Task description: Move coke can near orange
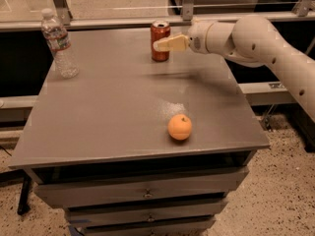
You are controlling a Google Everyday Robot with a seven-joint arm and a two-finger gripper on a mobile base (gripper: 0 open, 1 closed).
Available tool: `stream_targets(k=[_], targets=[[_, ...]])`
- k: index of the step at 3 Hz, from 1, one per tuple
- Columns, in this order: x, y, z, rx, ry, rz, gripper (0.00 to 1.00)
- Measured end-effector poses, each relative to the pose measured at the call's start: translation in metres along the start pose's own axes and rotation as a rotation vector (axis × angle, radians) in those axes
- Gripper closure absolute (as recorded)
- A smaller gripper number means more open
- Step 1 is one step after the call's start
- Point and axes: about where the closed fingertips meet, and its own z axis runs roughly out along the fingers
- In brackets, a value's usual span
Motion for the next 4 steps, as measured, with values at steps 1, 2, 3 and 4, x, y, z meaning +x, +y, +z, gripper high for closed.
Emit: stream_targets(k=[1,2,3,4], targets=[[0.0,-0.001,0.025,-0.04,-0.025,-0.006,0.0],[-0.001,0.004,0.044,-0.082,-0.043,-0.004,0.0],[-0.001,0.013,0.055,-0.12,-0.058,-0.008,0.18],[0.002,0.022,0.054,-0.139,-0.064,0.002,0.41]])
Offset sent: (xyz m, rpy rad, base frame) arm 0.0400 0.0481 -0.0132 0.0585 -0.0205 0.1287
